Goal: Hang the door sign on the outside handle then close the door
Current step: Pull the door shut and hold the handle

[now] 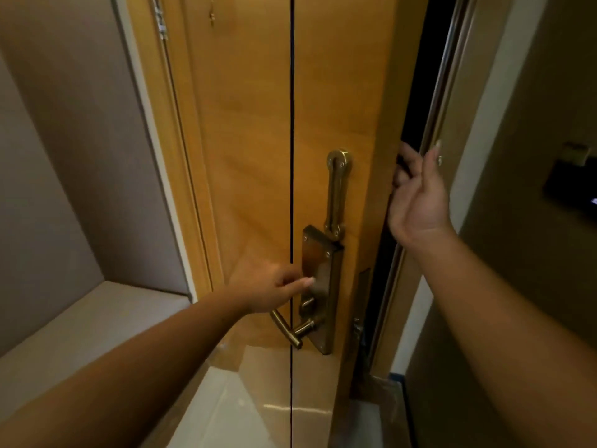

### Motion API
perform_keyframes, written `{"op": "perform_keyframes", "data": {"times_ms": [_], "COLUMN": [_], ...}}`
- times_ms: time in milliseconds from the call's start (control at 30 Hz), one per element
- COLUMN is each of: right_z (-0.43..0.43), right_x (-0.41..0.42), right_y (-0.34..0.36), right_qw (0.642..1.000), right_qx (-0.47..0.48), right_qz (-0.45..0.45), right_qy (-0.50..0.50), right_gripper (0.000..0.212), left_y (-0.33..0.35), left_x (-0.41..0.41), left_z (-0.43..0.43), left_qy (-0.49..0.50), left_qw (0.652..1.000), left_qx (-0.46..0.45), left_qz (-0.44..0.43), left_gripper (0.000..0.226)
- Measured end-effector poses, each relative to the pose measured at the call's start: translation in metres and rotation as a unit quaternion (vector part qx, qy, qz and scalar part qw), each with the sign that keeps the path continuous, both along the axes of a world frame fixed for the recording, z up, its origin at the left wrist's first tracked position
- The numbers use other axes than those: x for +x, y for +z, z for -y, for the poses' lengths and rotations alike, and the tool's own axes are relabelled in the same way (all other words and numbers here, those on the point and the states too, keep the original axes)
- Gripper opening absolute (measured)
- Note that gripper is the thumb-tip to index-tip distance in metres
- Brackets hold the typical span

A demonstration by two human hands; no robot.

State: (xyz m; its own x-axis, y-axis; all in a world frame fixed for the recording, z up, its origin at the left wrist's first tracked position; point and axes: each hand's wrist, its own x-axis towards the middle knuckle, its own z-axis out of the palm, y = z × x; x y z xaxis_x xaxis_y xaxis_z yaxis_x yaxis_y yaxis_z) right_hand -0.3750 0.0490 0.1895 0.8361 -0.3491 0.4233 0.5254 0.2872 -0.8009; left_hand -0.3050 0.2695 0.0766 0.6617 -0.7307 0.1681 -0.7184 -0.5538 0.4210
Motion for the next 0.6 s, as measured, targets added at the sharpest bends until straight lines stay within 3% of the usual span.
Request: {"op": "perform_keyframes", "data": {"times_ms": [133,200,300,433,600], "right_z": [0.023,0.035,0.067,0.12,0.176], "right_x": [0.002,0.013,0.039,0.074,0.118], "right_y": [0.004,0.001,-0.001,0.002,0.0], "right_qw": [0.989,0.971,0.943,0.939,0.954], "right_qx": [-0.131,-0.181,-0.237,-0.25,-0.229], "right_qz": [-0.008,-0.046,-0.083,-0.101,-0.077], "right_qy": [-0.063,-0.149,-0.22,-0.213,-0.179], "right_gripper": [0.057,0.071,0.074,0.072,0.061], "left_y": [-0.035,-0.048,-0.057,-0.059,-0.079], "left_x": [0.022,0.031,0.047,0.079,0.122], "left_z": [0.043,0.069,0.112,0.166,0.218], "left_qy": [-0.027,-0.04,-0.053,-0.041,-0.028], "left_qw": [0.989,0.974,0.948,0.941,0.967], "left_qx": [0.135,0.221,0.309,0.333,0.253], "left_qz": [-0.06,-0.028,0.061,0.045,-0.005], "left_gripper": [0.062,0.067,0.072,0.074,0.073]}}
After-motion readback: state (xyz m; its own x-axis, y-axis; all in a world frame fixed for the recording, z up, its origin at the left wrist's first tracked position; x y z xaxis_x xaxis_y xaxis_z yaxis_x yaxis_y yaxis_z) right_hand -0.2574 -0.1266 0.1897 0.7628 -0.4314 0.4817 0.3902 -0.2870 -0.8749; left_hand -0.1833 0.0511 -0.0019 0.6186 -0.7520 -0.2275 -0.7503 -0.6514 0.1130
